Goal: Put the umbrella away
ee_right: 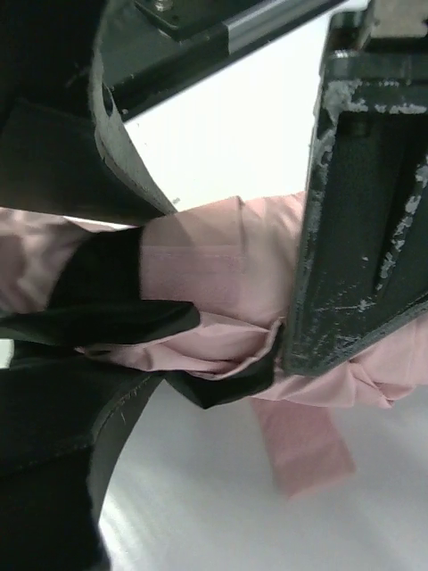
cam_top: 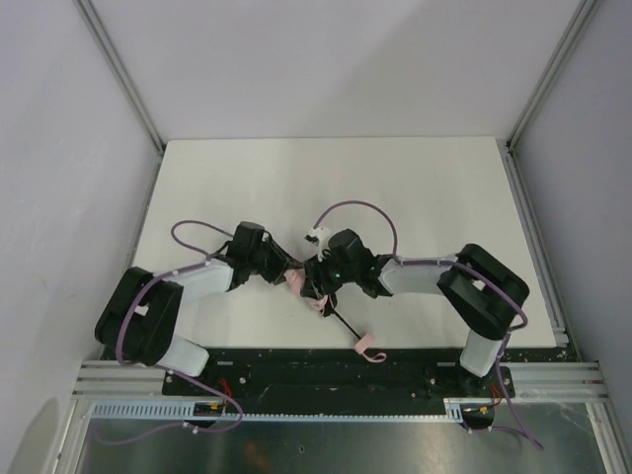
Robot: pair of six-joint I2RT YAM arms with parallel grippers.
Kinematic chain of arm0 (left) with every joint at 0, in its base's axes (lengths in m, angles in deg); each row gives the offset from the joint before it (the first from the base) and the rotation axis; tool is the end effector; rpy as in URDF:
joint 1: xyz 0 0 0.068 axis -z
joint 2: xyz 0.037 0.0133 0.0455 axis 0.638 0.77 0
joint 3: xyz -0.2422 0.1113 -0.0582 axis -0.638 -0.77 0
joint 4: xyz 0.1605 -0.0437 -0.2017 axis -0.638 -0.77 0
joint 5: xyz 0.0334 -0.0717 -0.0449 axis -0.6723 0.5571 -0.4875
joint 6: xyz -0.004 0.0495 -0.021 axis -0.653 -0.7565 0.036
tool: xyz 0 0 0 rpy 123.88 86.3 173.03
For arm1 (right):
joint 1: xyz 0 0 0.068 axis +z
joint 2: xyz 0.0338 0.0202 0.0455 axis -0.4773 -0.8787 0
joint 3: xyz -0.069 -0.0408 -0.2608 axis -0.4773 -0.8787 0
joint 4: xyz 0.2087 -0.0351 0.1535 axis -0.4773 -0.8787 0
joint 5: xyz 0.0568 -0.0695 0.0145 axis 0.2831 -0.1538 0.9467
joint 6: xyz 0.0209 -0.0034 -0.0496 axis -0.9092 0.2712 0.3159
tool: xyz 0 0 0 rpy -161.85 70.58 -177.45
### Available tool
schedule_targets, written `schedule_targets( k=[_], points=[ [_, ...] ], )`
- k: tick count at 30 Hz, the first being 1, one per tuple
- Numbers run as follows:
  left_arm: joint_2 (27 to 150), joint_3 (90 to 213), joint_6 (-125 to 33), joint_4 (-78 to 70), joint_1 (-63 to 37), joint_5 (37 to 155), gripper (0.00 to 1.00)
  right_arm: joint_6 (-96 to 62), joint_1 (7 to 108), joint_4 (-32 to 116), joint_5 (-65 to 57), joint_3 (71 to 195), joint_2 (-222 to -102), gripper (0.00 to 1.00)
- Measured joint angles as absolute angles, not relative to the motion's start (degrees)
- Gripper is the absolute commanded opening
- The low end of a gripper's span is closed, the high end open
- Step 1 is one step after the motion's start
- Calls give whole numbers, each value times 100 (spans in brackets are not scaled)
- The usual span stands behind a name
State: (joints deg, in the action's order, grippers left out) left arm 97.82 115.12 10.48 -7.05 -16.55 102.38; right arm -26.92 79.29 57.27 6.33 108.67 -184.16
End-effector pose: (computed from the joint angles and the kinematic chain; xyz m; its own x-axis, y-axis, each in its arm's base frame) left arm 0.2456 -0.1147 0.1452 -0.7540 -0.6547 -0.0532 -0.4638 0.5881 -0.6626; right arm 0.2225 0.2895 0.1503 -0.6226 -0.3260 -0.7114 -0.7426 0.5329 0.4057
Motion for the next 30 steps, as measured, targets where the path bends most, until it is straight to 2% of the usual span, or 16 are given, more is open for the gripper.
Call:
schedule_targets(
  k=[6,12,20,25,28,30],
  points=[
    [9242,11092,831,421,-1655,10544,0,-2982,7757,4881,628,10806,-17280,90],
    [8514,10918,580,1354,-1699,10651,0,-3603,7256,4252,838,10806,-15872,98],
    [7854,10948,416,2268,-1743,11294,0,-5218,6113,3552,626,10806,-14484,99],
    [7791,11221,462,2683,-1745,11735,0,-6412,5591,3314,604,10775,-14410,96],
    [7771,11383,551,3013,-1747,11934,0,-7045,5488,3585,849,10541,-14469,90],
    [7767,11482,685,3291,-1754,12046,0,-7487,5464,4049,1081,10231,-14550,89]
  ],
)
